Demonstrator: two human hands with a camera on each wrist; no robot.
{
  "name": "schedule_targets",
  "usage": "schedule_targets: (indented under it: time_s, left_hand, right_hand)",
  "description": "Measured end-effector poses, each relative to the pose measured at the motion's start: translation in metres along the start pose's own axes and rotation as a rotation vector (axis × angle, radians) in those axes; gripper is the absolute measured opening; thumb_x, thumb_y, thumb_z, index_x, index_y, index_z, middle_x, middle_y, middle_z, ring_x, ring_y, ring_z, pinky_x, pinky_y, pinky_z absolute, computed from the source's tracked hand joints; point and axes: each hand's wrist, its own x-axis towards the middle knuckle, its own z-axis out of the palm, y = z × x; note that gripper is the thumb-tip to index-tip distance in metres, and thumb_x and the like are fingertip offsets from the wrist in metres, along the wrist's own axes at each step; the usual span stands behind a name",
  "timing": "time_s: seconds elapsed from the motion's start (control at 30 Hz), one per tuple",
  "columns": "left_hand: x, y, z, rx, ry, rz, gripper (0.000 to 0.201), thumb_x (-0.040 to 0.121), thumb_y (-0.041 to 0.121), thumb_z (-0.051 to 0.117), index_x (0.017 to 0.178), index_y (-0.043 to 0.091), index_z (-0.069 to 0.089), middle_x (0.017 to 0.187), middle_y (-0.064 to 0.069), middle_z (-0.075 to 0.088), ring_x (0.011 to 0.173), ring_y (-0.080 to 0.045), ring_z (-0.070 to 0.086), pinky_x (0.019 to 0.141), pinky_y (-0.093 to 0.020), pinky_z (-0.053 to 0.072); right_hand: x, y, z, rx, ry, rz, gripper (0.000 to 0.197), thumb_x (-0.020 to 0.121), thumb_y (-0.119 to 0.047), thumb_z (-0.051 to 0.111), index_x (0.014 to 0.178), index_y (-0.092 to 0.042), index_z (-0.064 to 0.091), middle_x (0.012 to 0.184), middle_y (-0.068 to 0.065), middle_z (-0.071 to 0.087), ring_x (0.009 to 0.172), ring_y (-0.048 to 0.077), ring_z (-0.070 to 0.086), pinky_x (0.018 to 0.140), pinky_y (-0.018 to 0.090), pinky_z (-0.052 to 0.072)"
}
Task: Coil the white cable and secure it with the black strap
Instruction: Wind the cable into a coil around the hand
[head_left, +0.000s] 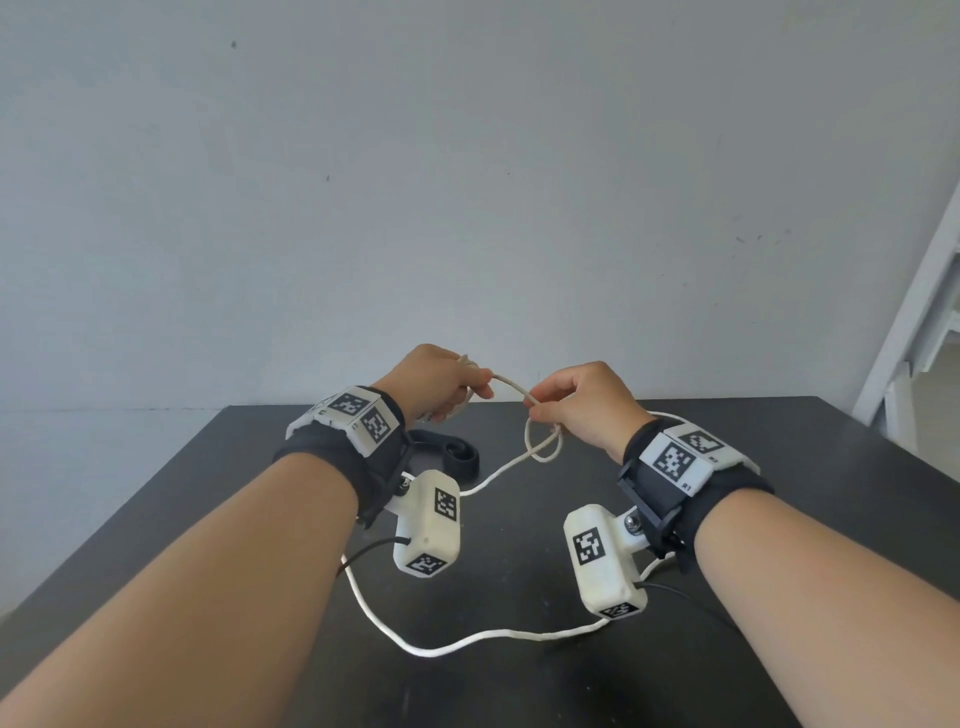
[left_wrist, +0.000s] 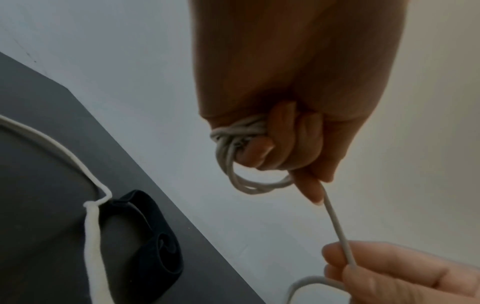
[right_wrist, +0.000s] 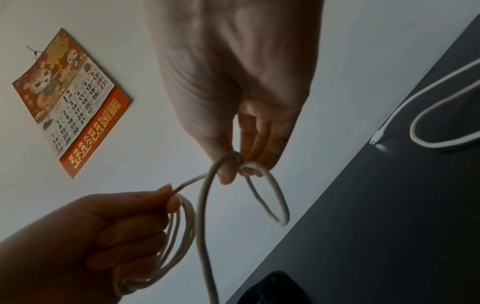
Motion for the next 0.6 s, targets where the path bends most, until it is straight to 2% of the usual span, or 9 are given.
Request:
schedule_targets:
  time_s: [0.07, 0.17, 0.27, 0.33, 0.4, 0.47, 0.53, 0.6]
  left_hand:
    - [0.0, 0.0, 0.0, -0.055, 0.039, 0.01, 0.022, 0.092, 0.017, 0.057, 0.08, 0.001, 0.067, 0.035, 0.007, 0.033, 0.032, -0.009, 0.027, 0.041, -0.021, 0.025]
    - [0.0, 0.0, -0.004, -0.177, 0.1, 0.036, 0.024, 0.094, 0.019, 0.054, 0.081, 0.002, 0.065, 0.036, 0.008, 0.032, 0.032, -0.008, 0.028, 0.042, -0.021, 0.027]
    - [-0.001, 0.002, -0.007, -0.263, 0.127, 0.062, 0.024, 0.096, 0.019, 0.052, 0.082, 0.003, 0.062, 0.036, 0.008, 0.03, 0.032, -0.008, 0.028, 0.043, -0.022, 0.027]
    - [-0.001, 0.003, -0.006, -0.284, 0.145, 0.063, 0.024, 0.096, 0.02, 0.053, 0.083, 0.003, 0.062, 0.035, 0.009, 0.03, 0.032, -0.008, 0.028, 0.044, -0.022, 0.026]
    - [0.0, 0.003, -0.005, -0.285, 0.151, 0.055, 0.024, 0.095, 0.022, 0.054, 0.084, 0.003, 0.063, 0.035, 0.009, 0.031, 0.033, -0.008, 0.029, 0.045, -0.023, 0.027]
    - [0.001, 0.002, -0.004, -0.281, 0.144, 0.049, 0.024, 0.095, 0.023, 0.054, 0.086, 0.003, 0.064, 0.037, 0.009, 0.032, 0.034, -0.009, 0.03, 0.047, -0.024, 0.027]
    - [0.001, 0.001, -0.003, -0.269, 0.121, 0.045, 0.025, 0.095, 0.024, 0.054, 0.086, 0.004, 0.065, 0.038, 0.009, 0.033, 0.035, -0.009, 0.031, 0.046, -0.023, 0.029]
    - [0.0, 0.001, -0.002, -0.243, 0.069, 0.049, 0.025, 0.096, 0.024, 0.053, 0.083, 0.005, 0.064, 0.038, 0.009, 0.034, 0.035, -0.008, 0.03, 0.046, -0.022, 0.029]
  right_hand:
    - [-0.001, -0.002, 0.0, -0.054, -0.031, 0.011, 0.013, 0.077, -0.006, 0.074, 0.085, -0.017, 0.077, 0.072, -0.006, 0.068, 0.069, 0.01, 0.061, 0.071, 0.024, 0.048]
    - [-0.004, -0.001, 0.0, -0.123, -0.104, 0.06, 0.013, 0.078, -0.009, 0.073, 0.088, -0.015, 0.078, 0.082, -0.004, 0.07, 0.08, 0.011, 0.062, 0.075, 0.023, 0.047]
    - [-0.01, 0.001, 0.0, -0.244, -0.204, 0.054, 0.011, 0.08, -0.021, 0.071, 0.085, -0.014, 0.079, 0.079, -0.005, 0.068, 0.076, 0.011, 0.057, 0.065, 0.021, 0.042]
    - [-0.01, 0.002, 0.003, -0.342, -0.215, 0.054, 0.017, 0.078, -0.026, 0.074, 0.086, -0.012, 0.077, 0.086, -0.001, 0.069, 0.079, 0.014, 0.058, 0.061, 0.02, 0.04]
    - [-0.009, 0.003, 0.007, -0.413, -0.139, 0.004, 0.023, 0.073, -0.03, 0.078, 0.085, -0.01, 0.075, 0.093, 0.001, 0.067, 0.085, 0.015, 0.057, 0.062, 0.021, 0.042]
    - [-0.006, 0.004, 0.01, -0.43, 0.013, -0.1, 0.025, 0.071, -0.033, 0.079, 0.082, -0.012, 0.072, 0.1, -0.001, 0.057, 0.096, 0.014, 0.048, 0.074, 0.025, 0.043]
    - [-0.005, 0.002, 0.009, -0.479, 0.125, -0.16, 0.025, 0.074, -0.032, 0.076, 0.089, -0.013, 0.071, 0.103, -0.002, 0.05, 0.101, 0.014, 0.041, 0.078, 0.026, 0.039]
    - [-0.004, 0.0, 0.009, -0.581, 0.162, -0.203, 0.022, 0.081, -0.027, 0.07, 0.098, -0.013, 0.069, 0.105, 0.001, 0.05, 0.105, 0.018, 0.043, 0.078, 0.027, 0.04]
